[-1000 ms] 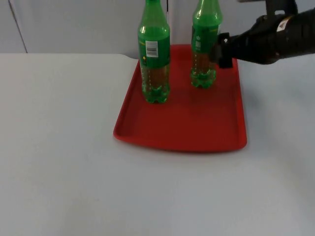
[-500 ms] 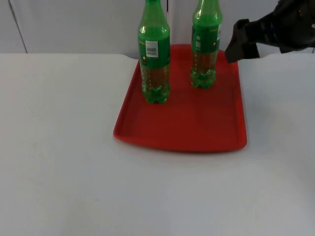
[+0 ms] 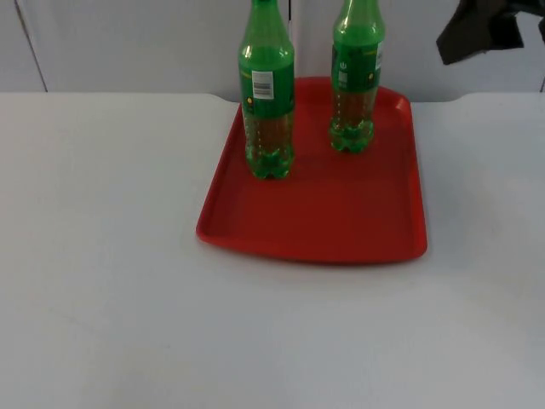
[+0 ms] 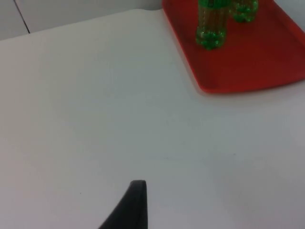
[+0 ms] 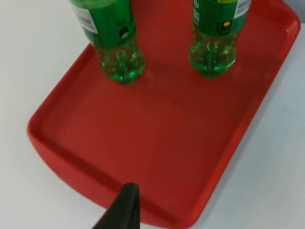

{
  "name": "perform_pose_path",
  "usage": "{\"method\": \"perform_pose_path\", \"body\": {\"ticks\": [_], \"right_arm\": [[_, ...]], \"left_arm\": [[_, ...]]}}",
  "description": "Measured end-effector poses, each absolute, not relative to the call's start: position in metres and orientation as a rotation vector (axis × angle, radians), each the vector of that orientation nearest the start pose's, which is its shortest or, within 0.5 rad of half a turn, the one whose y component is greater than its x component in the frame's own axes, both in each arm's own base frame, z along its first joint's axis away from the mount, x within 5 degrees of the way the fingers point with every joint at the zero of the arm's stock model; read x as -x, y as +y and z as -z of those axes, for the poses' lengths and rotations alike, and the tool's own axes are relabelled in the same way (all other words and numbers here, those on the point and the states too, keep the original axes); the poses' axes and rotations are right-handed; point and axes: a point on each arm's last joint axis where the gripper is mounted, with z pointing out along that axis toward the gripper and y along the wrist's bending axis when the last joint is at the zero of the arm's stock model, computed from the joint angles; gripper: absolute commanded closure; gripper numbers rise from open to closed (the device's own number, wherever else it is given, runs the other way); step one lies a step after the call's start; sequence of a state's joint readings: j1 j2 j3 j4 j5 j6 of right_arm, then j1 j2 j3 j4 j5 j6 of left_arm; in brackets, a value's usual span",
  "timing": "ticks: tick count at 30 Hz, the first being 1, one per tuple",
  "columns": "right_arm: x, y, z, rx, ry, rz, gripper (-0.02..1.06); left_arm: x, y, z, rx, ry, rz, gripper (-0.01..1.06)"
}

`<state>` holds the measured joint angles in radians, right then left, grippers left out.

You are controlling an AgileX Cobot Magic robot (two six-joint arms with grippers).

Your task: Place the bottle upright on the tray.

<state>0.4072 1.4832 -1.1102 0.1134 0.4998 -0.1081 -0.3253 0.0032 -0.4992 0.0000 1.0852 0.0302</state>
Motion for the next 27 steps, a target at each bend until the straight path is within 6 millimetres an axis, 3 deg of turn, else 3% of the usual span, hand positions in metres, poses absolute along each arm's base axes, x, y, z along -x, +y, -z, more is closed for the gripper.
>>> {"method": "perform_pose_path", "body": {"ticks": [3,7,9,13,27], "right_arm": [[-0.285,0.128,-0.297,0.512,2.3,-0.259,-0.01],[-0.252,0.114,-0.303,0.503,2.247,-0.263,-0.01],[-0.248,0.112,-0.304,0.501,2.237,-0.264,-0.01],[-0.214,0.097,-0.31,0.491,2.18,-0.272,-0.01],[-0.142,0.067,-0.321,0.486,2.044,-0.286,-0.01]], "left_arm": [[0.005,0.002,-0.275,-0.367,2.045,0.181,0.0],[0.005,0.002,-0.275,-0.367,2.045,0.181,0.0],[0.005,0.002,-0.275,-0.367,2.045,0.181,0.0],[0.005,0.002,-0.275,-0.367,2.045,0.181,0.0],[0.005,0.002,-0.275,-0.367,2.045,0.181,0.0]]}}
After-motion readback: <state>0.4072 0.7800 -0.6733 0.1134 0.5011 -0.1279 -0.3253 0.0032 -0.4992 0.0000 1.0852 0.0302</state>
